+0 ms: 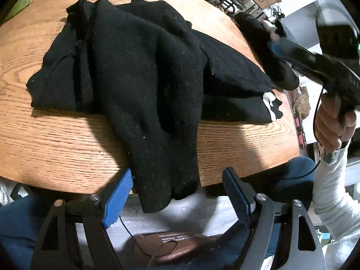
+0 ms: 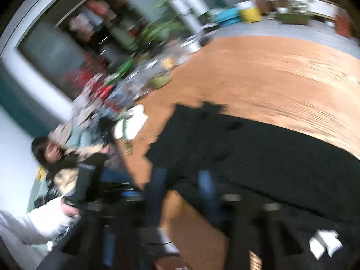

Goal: Fold clothes

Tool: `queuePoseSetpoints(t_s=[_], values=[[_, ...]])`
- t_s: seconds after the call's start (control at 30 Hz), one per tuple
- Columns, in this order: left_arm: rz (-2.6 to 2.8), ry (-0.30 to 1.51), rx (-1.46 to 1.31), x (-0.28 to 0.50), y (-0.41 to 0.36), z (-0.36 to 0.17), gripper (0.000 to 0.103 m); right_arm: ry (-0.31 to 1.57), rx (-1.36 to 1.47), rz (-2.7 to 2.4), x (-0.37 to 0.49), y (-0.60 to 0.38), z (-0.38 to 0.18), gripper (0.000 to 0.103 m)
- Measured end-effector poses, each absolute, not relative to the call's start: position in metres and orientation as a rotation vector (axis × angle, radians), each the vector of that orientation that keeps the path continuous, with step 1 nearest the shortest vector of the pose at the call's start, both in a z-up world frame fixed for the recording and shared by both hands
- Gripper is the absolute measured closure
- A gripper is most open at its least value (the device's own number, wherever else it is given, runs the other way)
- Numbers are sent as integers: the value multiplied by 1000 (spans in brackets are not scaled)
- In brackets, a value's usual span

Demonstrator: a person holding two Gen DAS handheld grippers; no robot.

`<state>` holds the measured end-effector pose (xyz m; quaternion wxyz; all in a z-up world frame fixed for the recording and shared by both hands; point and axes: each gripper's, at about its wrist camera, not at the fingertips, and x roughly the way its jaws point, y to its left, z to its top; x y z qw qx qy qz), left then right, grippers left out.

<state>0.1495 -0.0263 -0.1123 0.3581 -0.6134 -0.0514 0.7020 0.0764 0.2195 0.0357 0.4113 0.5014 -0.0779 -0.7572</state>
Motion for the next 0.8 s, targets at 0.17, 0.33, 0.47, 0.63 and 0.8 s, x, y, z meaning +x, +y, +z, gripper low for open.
queuePoseSetpoints(t_s=[0.17, 0.33, 0.47, 0.63, 0.8], values=[[1791, -133, -1577, 144, -28, -112, 65, 5, 1334, -1820, 62, 142, 17, 102], [1808, -127, -1554, 141, -40, -109, 100, 112, 1474, -1778, 48, 109, -24, 102], [1832, -117, -1509, 144, -55, -94, 100, 70, 1545, -1738, 43, 115, -49, 103], [1823, -185, -1428, 142, -65, -60, 100, -34, 1544, -1717, 40, 126, -58, 103], [1822, -292, -1434, 112, -59, -41, 100, -110, 1502, -1717, 45, 132, -59, 102]])
